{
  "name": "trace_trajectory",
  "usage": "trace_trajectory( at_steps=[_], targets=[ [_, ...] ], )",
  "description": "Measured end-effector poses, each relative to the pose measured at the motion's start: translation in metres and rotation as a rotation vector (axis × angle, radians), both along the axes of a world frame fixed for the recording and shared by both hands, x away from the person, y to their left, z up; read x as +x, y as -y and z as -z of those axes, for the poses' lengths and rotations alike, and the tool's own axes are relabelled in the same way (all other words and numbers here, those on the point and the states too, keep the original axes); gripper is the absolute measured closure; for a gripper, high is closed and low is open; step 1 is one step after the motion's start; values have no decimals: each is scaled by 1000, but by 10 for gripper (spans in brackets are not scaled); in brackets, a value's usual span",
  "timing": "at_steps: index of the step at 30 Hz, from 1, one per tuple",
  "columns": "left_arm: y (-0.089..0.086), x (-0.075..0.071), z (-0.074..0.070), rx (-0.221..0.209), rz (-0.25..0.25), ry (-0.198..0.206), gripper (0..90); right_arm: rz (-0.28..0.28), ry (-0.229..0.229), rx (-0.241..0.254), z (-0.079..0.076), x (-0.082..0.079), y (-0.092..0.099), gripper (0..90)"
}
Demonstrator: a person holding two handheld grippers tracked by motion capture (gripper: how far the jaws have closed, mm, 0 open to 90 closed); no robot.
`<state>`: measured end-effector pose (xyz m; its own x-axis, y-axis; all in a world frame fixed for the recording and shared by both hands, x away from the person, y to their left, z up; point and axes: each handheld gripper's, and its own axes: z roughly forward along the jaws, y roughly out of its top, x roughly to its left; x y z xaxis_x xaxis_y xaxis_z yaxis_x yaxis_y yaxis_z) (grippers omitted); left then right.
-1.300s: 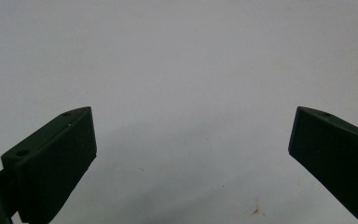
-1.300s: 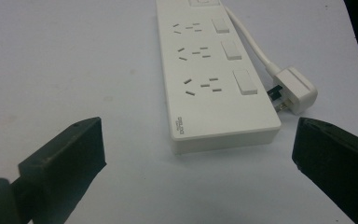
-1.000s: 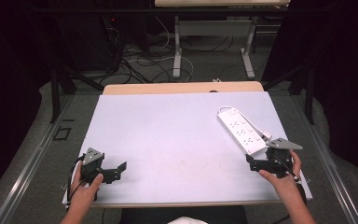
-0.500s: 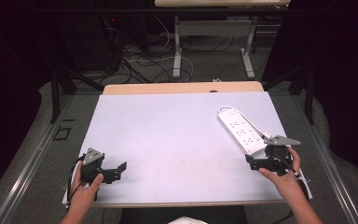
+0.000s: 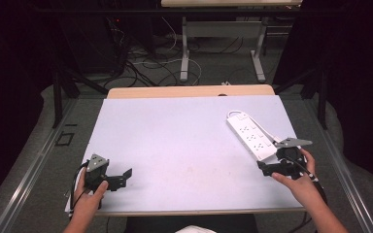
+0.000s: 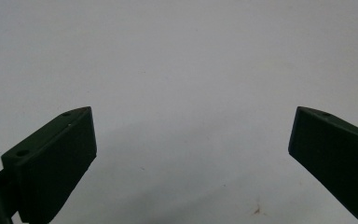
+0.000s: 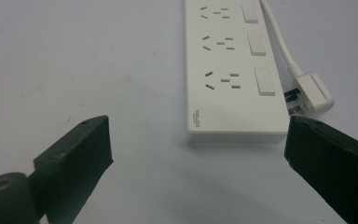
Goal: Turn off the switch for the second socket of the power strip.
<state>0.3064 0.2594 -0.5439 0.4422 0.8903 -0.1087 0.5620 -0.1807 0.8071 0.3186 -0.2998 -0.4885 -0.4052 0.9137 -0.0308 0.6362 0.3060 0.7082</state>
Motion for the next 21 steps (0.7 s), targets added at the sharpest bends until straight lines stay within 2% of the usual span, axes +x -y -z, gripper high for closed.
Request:
trace_trajectory(
  at_steps=[3, 14, 21],
  targets=[
    [0, 0, 0, 1, 0, 0, 9, -12, -23, 1, -3, 2, 1, 73],
    [1, 0, 0, 2, 0, 0, 9, -42, -100, -44, -12, 6, 2, 106],
    [1, 0, 0, 3, -2, 0, 9, -60, -128, -70, -20, 11, 2, 136]
  ],
)
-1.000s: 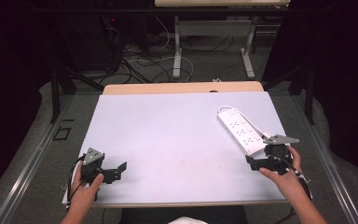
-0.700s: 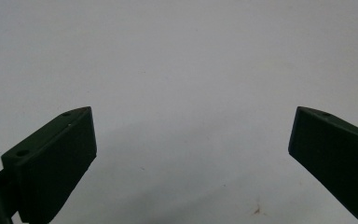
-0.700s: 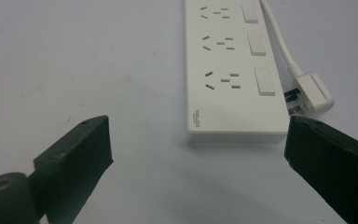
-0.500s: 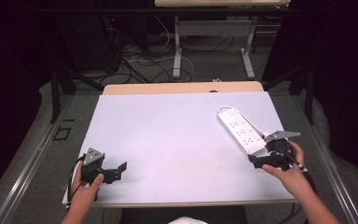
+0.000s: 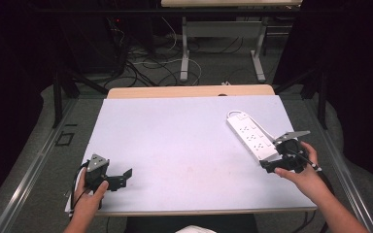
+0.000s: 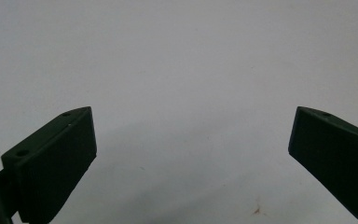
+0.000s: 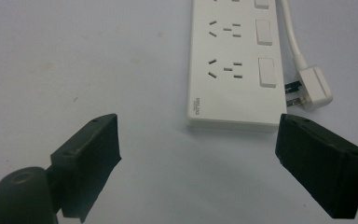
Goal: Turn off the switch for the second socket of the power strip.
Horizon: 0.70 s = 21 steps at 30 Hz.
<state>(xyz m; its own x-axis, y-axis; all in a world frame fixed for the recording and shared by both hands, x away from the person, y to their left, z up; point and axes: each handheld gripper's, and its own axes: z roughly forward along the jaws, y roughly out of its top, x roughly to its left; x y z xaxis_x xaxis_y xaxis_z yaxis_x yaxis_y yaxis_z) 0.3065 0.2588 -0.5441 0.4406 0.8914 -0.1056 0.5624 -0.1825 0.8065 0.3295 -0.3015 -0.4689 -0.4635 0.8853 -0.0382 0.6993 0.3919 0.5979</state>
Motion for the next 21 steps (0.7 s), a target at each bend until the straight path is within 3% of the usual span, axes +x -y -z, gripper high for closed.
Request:
trace_trajectory(
  at_steps=[21],
  targets=[
    [0, 0, 0, 0, 3, -2, 10, 0, -110, -11, -11, 22, 0, 148]
  ],
)
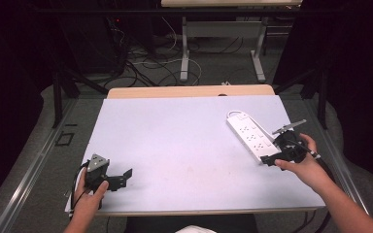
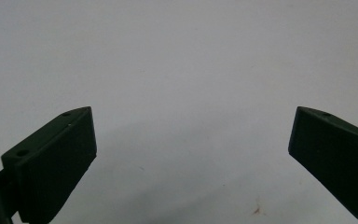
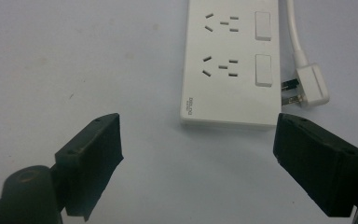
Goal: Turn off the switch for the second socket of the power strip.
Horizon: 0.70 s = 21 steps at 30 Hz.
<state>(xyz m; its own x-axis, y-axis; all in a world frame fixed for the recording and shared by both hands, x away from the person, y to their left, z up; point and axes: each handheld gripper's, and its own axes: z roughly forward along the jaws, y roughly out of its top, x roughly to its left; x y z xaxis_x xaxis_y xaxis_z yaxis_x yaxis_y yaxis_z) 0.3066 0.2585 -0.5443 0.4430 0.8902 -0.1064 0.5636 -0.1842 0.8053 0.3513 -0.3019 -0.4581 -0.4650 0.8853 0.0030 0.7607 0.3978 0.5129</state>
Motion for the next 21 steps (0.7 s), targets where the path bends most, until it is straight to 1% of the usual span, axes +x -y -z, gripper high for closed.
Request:
trace_trajectory(
  at_steps=[4, 5, 6, 8, 11, 16, 17, 18, 21],
  targets=[
    [0, 0, 0, 0, 2, 0, 9, 8, 2, -2, -4, 4, 1, 150],
    [0, 0, 0, 0, 2, -1, 9, 6, -6, 0, -5, 5, 2, 150],
    [0, 0, 0, 1, 1, -2, 9, 17, -3, -3, -6, 6, 2, 150],
    [0, 0, 0, 1, 2, -2, 9, 20, -3, -9, -9, 9, 4, 150],
    [0, 0, 0, 2, 3, -2, 9, 28, -2, -4, -11, 13, 6, 151],
    [0, 0, 0, 4, 5, -3, 9, 38, -14, -24, -14, 20, 11, 151],
    [1, 0, 0, 4, 4, -3, 10, 48, -15, -20, -15, 21, 11, 151],
    [1, 0, 0, 4, 4, -3, 9, 46, -14, -17, -15, 23, 12, 151],
    [1, 1, 1, 5, 4, -3, 9, 54, -13, -24, -17, 27, 14, 153]
  ],
)
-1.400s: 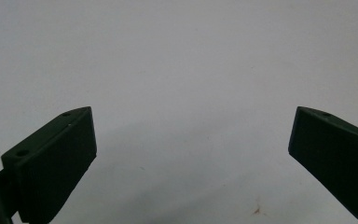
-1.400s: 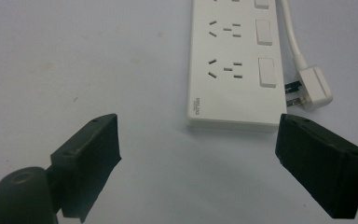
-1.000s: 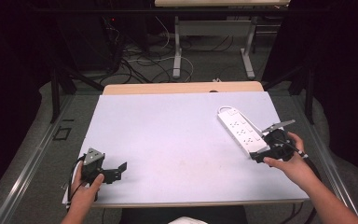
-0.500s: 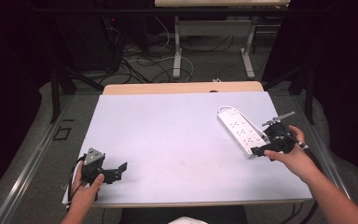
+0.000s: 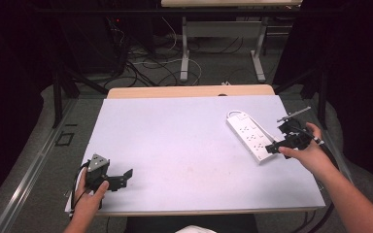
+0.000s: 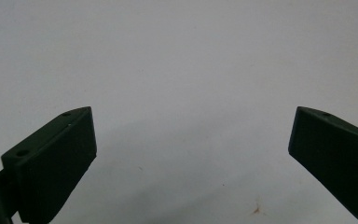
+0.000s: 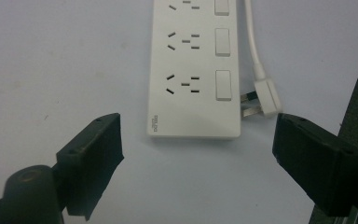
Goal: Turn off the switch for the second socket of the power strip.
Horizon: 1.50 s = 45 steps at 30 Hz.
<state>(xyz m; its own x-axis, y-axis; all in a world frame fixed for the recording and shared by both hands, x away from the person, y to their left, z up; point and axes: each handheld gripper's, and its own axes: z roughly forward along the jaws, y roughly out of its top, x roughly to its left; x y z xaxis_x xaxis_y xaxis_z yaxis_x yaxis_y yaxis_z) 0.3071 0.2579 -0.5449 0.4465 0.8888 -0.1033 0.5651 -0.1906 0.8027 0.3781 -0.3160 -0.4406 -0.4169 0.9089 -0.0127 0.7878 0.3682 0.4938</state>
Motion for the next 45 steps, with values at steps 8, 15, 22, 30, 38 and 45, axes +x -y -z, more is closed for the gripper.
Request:
trace_trajectory(
  at_steps=[8, 15, 22, 30, 38, 45],
  targets=[
    [0, 0, 0, 3, -1, 0, 9, 28, -6, 14, -4, 11, 1, 180],
    [0, 0, 0, -2, -3, 1, 10, 27, 2, 13, -7, 22, -1, 208],
    [-1, 1, 0, 3, 0, 2, 10, 23, 8, 6, -9, 33, -7, 232],
    [-1, 1, 0, 3, 1, 2, 10, 48, -6, -17, -4, 49, -11, 274],
    [-1, 1, 0, 3, 3, 0, 10, 93, -37, -6, 2, 64, -10, 346],
    [-1, 1, 0, 5, 9, -1, 10, 121, -58, 13, 8, 76, -10, 375]
  ],
)
